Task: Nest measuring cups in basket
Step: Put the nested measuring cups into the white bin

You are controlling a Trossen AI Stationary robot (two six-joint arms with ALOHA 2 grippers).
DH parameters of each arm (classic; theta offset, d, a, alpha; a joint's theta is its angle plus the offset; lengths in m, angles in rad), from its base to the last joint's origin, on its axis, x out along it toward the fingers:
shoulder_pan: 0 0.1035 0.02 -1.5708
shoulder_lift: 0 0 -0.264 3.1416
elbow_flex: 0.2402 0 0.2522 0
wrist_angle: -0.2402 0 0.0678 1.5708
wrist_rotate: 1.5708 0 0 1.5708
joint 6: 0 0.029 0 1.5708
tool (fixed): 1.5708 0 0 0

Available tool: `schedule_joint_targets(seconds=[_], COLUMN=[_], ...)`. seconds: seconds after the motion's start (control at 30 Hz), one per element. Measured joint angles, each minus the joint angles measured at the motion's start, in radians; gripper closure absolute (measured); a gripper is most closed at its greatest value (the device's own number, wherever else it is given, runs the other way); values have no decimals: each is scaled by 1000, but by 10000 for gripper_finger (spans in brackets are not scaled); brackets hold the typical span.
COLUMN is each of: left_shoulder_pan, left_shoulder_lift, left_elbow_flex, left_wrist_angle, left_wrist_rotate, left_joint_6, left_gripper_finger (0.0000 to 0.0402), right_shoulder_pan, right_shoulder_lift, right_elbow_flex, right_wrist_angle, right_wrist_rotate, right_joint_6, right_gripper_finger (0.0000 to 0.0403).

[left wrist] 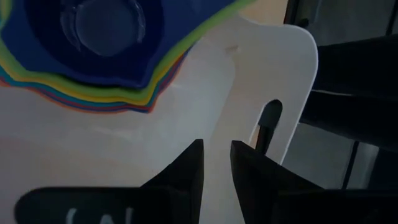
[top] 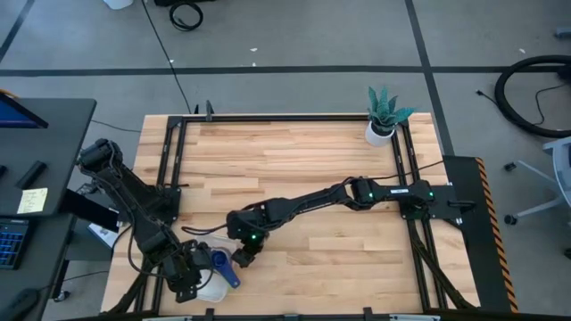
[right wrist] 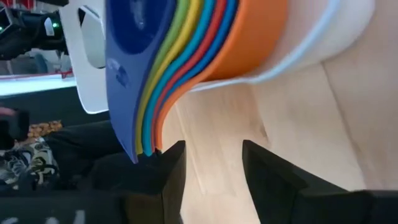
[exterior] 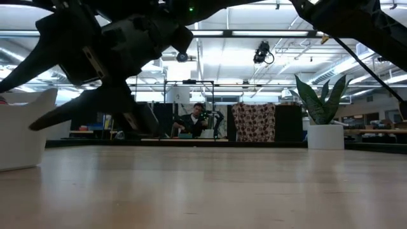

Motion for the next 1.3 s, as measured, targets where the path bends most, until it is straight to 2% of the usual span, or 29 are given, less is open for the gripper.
schedule_joint_targets(seconds=[0.17, 0.37, 0.63, 1.03, 1.13, 1.3], left_shoulder_pan=[0, 0, -1, -1, -1, -1], left_shoulder_lift=[0, 0, 0, 0, 0, 0], left_elbow_flex=[0, 0, -1, -1, -1, -1], left_wrist_angle=[-10, -14, -42, -52, -52, -52], left_wrist_rotate=[-14, -14, -14, -10, -10, -2], left_joint_6=[0, 0, 1, 11, 11, 11], left_gripper_finger=[318, 318, 318, 318, 318, 318], right_shoulder_pan=[0, 1, 24, 36, 35, 36], right_shoulder_lift=[0, 0, 1, 2, 2, -1], right_elbow_flex=[0, 0, 0, 0, -34, -115], right_wrist_angle=[0, 23, 84, 217, 271, 399], right_wrist_rotate=[-40, -79, -4, 93, 118, 103], right_joint_6=[80, 124, 245, 306, 317, 403], right_gripper_finger=[284, 390, 398, 400, 401, 402])
